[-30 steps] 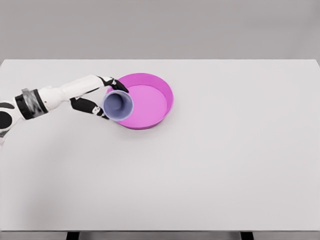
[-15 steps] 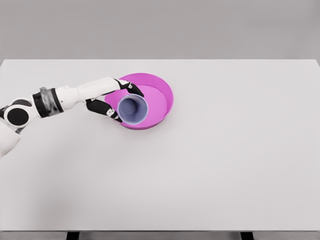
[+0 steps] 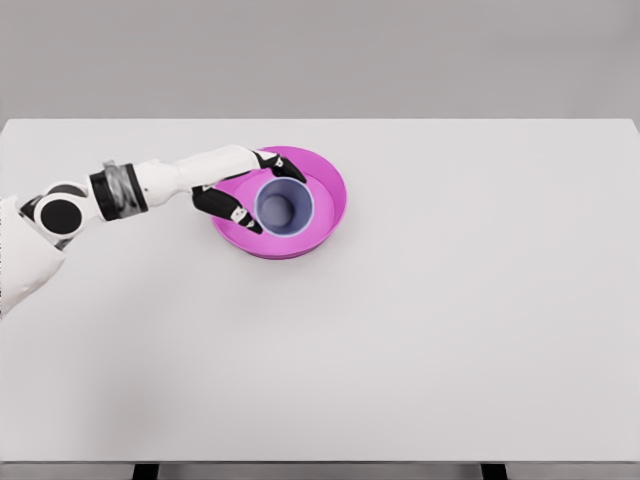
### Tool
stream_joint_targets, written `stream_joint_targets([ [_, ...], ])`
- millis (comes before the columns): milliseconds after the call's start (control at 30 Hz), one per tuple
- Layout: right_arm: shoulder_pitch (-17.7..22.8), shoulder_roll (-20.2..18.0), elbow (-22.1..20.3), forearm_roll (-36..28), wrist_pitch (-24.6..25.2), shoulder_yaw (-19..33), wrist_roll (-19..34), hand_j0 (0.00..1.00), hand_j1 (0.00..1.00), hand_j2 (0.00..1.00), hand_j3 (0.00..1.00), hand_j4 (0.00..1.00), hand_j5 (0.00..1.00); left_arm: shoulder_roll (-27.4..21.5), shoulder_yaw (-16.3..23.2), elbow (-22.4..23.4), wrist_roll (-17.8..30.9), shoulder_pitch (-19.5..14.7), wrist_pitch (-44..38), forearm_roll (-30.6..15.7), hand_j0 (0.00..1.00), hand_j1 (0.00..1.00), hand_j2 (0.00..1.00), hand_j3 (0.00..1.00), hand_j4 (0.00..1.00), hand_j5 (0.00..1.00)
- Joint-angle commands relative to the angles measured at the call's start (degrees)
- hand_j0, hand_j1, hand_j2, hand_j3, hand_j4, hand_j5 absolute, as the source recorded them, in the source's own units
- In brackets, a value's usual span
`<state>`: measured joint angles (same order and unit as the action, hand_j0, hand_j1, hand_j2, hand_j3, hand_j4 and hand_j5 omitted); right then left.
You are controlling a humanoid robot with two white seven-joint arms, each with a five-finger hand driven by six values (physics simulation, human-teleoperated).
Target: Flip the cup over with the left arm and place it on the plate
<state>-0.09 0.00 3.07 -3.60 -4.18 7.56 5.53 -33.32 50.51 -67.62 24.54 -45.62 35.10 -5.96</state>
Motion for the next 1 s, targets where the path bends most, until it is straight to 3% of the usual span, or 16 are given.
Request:
stream_joint_targets([
  [0,0.0,0.0,0.0,0.0,0.0,0.0,0.0,1.00,1.00,1.00,1.00,1.00,1.00,0.7,0.8,1.5,0.0,0.0,-0.1,-0.5,0.65,0.65,0.65,0.65,0.65,0.65],
  [233,0.0,0.0,0.0,0.0,0.0,0.0,0.0,1.00,1.00,1.00,1.00,1.00,1.00,2.6,4.8,3.7,-0.1,-2.4,-0.1,-0.8,0.65,0.65,0.65,0.65,0.65,0.65],
  [600,0.0,0.0,0.0,0.0,0.0,0.0,0.0,1.00,1.00,1.00,1.00,1.00,1.00,4.8,5.2,9.1,0.0,-3.8,-0.1,-0.5,0.66,0.66,0.66,0.66,0.66,0.66],
  [967,0.0,0.0,0.0,0.0,0.0,0.0,0.0,1.00,1.00,1.00,1.00,1.00,1.00,5.5,5.1,11.3,-0.1,-4.2,-0.1,-0.2,0.79,0.79,0.79,0.79,0.79,0.79],
])
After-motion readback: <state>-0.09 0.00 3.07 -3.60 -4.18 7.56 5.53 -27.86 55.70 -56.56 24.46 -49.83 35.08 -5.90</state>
